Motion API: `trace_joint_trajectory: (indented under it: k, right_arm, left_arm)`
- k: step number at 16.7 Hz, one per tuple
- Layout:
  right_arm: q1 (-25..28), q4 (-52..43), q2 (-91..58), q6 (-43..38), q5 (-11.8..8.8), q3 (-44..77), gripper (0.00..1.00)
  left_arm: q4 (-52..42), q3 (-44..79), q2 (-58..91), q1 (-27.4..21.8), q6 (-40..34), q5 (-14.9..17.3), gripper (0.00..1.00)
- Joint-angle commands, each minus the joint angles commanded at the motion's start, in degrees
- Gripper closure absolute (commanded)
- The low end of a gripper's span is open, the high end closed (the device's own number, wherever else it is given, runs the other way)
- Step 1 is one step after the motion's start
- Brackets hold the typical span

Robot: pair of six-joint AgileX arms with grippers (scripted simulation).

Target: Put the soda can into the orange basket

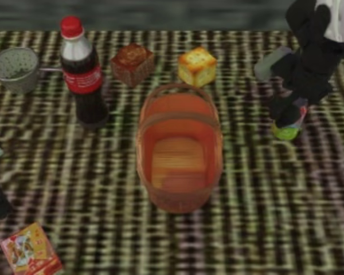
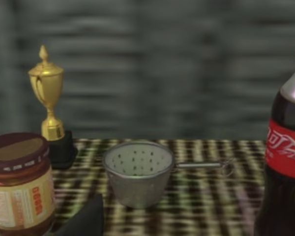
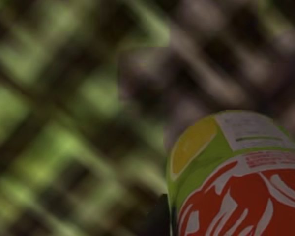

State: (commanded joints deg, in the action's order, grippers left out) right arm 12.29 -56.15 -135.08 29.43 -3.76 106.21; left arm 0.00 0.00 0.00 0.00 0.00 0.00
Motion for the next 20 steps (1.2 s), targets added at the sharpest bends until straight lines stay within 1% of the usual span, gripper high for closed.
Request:
trace_joint_trajectory:
  k: [2, 3, 5, 7, 13, 16, 18, 20]
  right_arm:
    - [0.6, 6.7, 0.5, -1.9, -4.1, -1.7, 1.0]
    - [0.9, 10.9, 0.8, -3.2, -6.6, -2.8, 1.0]
    - [1.5, 20.9, 1.5, -6.0, -12.3, -5.5, 1.0]
    - [2.2, 32.4, 2.4, -9.4, -18.6, -8.6, 1.0]
    - [4.3, 69.5, 6.7, -20.5, -38.9, -20.2, 1.0]
    - [5.3, 85.6, 9.6, -25.4, -48.0, -25.7, 1.0]
    - [5.8, 93.9, 11.5, -28.0, -53.0, -28.7, 1.0]
    - [6.2, 99.9, 13.2, -29.9, -57.0, -30.9, 1.0]
  left_arm:
    - [0.0, 0.0, 0.0, 0.0, 0.0, 0.0, 0.0]
    - [0.0, 0.0, 0.0, 0.0, 0.0, 0.0, 0.0]
    - [0.0, 0.0, 0.0, 0.0, 0.0, 0.0, 0.0]
    - [0.0, 0.0, 0.0, 0.0, 0.0, 0.0, 0.0]
    - [0.0, 0.0, 0.0, 0.0, 0.0, 0.0, 0.0]
    - [0.0, 0.0, 0.0, 0.0, 0.0, 0.0, 0.0]
    - [0.0, 0.0, 0.0, 0.0, 0.0, 0.0, 0.0]
    - [0.0, 0.0, 0.0, 0.0, 0.0, 0.0, 0.0]
